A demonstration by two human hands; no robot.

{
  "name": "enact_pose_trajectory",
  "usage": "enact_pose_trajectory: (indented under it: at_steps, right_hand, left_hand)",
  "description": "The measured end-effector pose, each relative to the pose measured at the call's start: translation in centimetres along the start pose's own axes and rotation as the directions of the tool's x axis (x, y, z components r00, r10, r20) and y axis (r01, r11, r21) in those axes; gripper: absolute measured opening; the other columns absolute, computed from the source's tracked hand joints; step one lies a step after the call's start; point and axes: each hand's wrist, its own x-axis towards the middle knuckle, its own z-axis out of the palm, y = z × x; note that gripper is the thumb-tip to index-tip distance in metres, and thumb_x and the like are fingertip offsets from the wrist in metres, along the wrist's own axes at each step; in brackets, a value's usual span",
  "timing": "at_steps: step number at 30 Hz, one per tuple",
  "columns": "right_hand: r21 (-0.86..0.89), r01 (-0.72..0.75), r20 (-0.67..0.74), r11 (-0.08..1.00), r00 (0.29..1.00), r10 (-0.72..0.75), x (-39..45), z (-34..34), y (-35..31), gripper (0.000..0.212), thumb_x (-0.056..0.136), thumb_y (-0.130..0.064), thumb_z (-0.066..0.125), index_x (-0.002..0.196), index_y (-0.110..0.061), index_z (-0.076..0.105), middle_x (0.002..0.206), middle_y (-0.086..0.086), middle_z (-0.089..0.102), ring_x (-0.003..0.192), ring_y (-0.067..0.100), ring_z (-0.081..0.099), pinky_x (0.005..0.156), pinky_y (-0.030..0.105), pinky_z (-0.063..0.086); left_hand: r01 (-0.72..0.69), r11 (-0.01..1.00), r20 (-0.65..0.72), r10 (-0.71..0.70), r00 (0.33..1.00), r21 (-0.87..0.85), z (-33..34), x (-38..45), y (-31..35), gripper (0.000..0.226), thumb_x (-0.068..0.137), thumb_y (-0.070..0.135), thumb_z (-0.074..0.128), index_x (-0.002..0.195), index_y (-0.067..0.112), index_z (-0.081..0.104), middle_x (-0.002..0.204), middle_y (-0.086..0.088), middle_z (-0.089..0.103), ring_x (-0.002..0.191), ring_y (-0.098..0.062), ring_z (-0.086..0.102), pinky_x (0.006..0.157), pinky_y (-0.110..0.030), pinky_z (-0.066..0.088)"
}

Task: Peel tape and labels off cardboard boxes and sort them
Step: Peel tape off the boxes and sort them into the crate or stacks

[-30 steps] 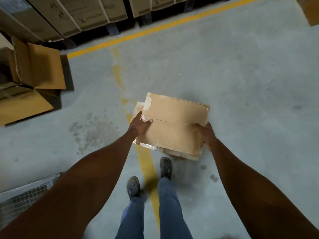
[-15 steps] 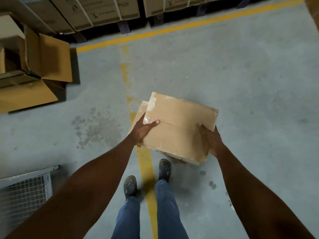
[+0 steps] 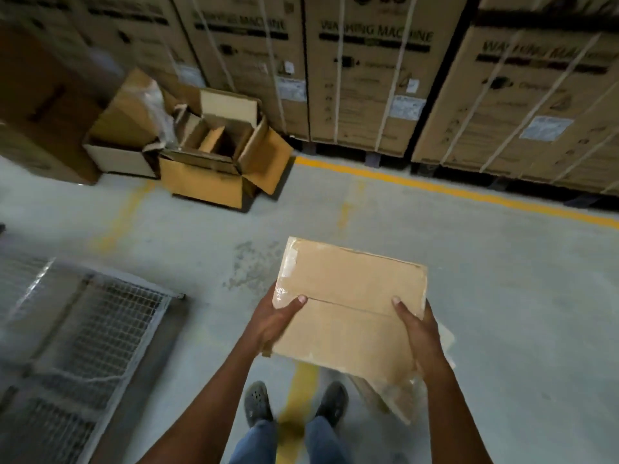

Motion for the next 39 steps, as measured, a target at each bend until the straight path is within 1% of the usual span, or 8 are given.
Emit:
enact_pose_trajectory:
  at_steps: [3,7,17,22,28,31,34,39]
  right_hand:
    - [-0.006,0.047,0.167,0.999,0.985,-0.046,-2.0,4.9,-3.1,0.048,0.093,-0.032,0.075,0.139,-0.027,0.060,0.122,-0.009,0.072,0.117,0.022,0.067,0.099,0.038,0.049]
    - [-0.034,0.108,0.389,0.994,0.917,-0.086,-5.5,12.1,-7.4,0.041,0.091,-0.033,0.078,0.129,-0.034,0.065,0.117,-0.005,0.076,0.107,0.024,0.072,0.095,0.045,0.056]
    - [-0.137,0.349,0.756,0.927,0.641,-0.129,-21.1,32.6,-11.0,0.043,0.090,-0.041,0.077,0.130,-0.038,0.062,0.117,-0.002,0.075,0.106,0.026,0.071,0.096,0.049,0.056]
    - [-0.165,0.434,0.863,0.885,0.498,-0.083,-30.1,42.2,-8.0,0.040,0.088,-0.046,0.078,0.124,-0.039,0.062,0.115,-0.004,0.075,0.104,0.022,0.072,0.093,0.045,0.058]
    - [-0.121,0.557,0.951,0.822,0.303,-0.065,-39.8,51.3,-3.8,0.040,0.092,-0.044,0.076,0.129,-0.034,0.065,0.114,-0.010,0.076,0.100,0.011,0.074,0.084,0.033,0.058]
    - [-0.110,0.605,0.969,0.788,0.241,-0.050,-43.8,55.1,-2.6,0.031,0.092,-0.045,0.075,0.121,-0.034,0.068,0.112,-0.012,0.077,0.097,0.007,0.074,0.084,0.032,0.058]
    - [-0.088,0.689,0.985,0.720,0.169,-0.041,-47.5,59.0,-2.2,0.040,0.091,-0.052,0.074,0.127,-0.033,0.068,0.113,-0.013,0.077,0.103,0.009,0.073,0.097,0.039,0.057]
    - [-0.034,0.712,0.996,0.701,0.084,-0.037,-52.2,65.6,-2.0,0.043,0.094,-0.044,0.073,0.133,-0.027,0.065,0.118,-0.010,0.074,0.105,0.008,0.071,0.092,0.032,0.056]
  left_hand:
    - [-0.008,0.997,-0.167,-0.004,0.986,-0.072,-5.7,-3.9,-0.5,0.043,0.089,0.048,0.077,0.129,0.040,0.064,0.112,0.022,0.075,0.100,0.007,0.069,0.087,-0.023,0.053]
    - [0.001,0.993,-0.360,-0.044,0.932,-0.121,-13.0,-9.7,-1.6,0.042,0.090,0.057,0.071,0.128,0.042,0.063,0.110,0.022,0.074,0.096,0.009,0.068,0.076,-0.018,0.051]
    - [-0.173,0.921,-0.607,-0.082,0.790,-0.350,-30.1,-26.2,-10.0,0.042,0.092,0.062,0.065,0.130,0.043,0.064,0.122,0.017,0.073,0.111,-0.009,0.071,0.100,-0.046,0.054]
    - [-0.190,0.878,-0.697,-0.200,0.689,-0.440,-36.4,-35.0,-17.0,0.054,0.082,0.076,0.066,0.129,0.050,0.062,0.124,0.014,0.072,0.115,-0.017,0.070,0.100,-0.054,0.054]
    - [-0.235,0.823,-0.761,-0.317,0.565,-0.518,-42.4,-43.8,-23.3,0.052,0.086,0.064,0.070,0.129,0.036,0.067,0.119,0.009,0.076,0.110,-0.017,0.072,0.101,-0.052,0.054]
    - [-0.233,0.819,-0.784,-0.359,0.506,-0.525,-45.1,-47.6,-25.3,0.068,0.077,0.077,0.070,0.133,0.038,0.064,0.125,0.010,0.073,0.115,-0.019,0.070,0.104,-0.053,0.052]
    - [-0.267,0.787,-0.795,-0.410,0.447,-0.556,-48.1,-50.5,-27.2,0.084,0.066,0.082,0.074,0.134,0.033,0.065,0.125,0.008,0.073,0.117,-0.021,0.069,0.107,-0.053,0.049]
    - [-0.351,0.748,-0.812,-0.422,0.404,-0.563,-53.5,-52.7,-29.7,0.083,0.067,0.077,0.078,0.134,0.029,0.065,0.123,0.009,0.074,0.116,-0.020,0.069,0.109,-0.052,0.047]
